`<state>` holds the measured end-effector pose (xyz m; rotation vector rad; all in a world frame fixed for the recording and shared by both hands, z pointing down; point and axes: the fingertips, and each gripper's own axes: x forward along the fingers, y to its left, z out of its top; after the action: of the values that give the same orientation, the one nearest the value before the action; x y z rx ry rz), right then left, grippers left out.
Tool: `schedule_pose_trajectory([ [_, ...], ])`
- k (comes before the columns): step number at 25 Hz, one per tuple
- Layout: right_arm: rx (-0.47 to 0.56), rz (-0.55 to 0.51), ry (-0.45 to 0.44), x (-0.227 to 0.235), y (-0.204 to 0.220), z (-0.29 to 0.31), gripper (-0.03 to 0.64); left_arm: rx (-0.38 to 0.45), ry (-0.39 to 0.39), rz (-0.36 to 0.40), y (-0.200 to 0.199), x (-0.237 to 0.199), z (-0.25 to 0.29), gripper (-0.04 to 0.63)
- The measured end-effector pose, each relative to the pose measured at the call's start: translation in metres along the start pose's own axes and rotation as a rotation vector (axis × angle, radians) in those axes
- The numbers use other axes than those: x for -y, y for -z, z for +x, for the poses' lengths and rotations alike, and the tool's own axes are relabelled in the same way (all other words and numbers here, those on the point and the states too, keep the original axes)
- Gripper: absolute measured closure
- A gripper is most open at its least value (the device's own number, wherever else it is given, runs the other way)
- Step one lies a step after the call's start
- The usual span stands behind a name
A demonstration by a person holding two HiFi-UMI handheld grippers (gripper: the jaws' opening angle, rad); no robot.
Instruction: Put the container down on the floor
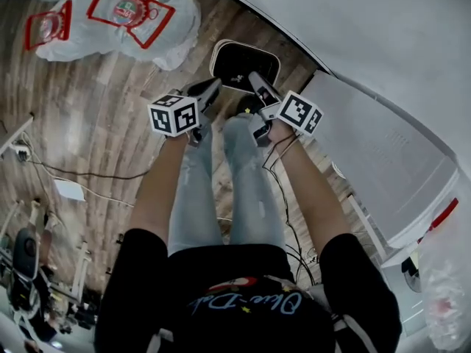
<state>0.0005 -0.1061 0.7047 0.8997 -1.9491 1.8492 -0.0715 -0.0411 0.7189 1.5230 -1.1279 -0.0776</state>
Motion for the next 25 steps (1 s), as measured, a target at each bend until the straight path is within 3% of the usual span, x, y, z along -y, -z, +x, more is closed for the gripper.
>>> schedule_pose_trajectory([
  [8,0.15,0.038,-0.069,-0.051,-0.01,-0.052,0.617,-0.007,0.082,0.145,-0.026,0.067,-0.027,0.591],
  [17,0.314,-0.11,-0.034,-0.086,-0.024,-0.11,0.617,-0.018,0.153,0.364,-0.049,0.137,-0.059,0.591],
  [25,0.423,-0.158,-0.016,-0.116,-0.021,-0.163,0.617,-0.087,0.207,0.559,-0.045,0.186,-0.086,0.591],
])
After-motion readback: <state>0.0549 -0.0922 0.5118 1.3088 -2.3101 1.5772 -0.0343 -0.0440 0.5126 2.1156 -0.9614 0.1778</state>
